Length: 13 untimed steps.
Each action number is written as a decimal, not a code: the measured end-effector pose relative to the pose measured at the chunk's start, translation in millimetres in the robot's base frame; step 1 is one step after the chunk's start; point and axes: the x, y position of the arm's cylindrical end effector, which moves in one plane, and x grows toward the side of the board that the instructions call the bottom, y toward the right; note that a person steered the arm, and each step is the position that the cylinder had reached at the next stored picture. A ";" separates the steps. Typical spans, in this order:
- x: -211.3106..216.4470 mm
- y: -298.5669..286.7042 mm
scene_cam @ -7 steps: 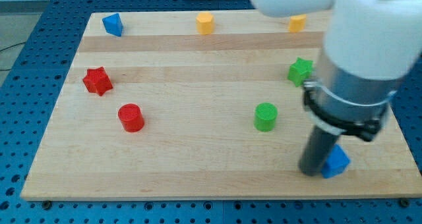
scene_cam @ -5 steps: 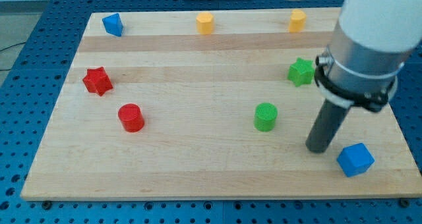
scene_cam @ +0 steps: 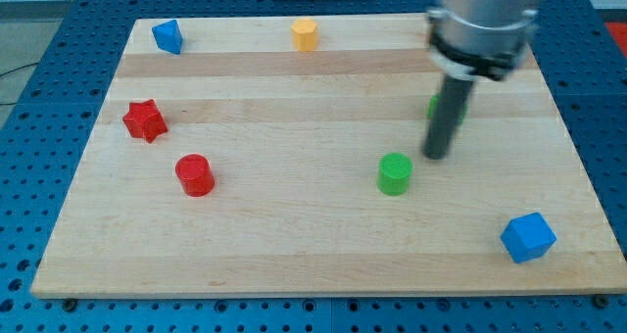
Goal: Move the red circle towards the bottom center
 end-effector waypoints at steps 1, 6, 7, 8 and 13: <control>-5.0 -127.9; 64.5 -288.0; 74.1 -253.1; 74.1 -200.3; 128.0 -228.0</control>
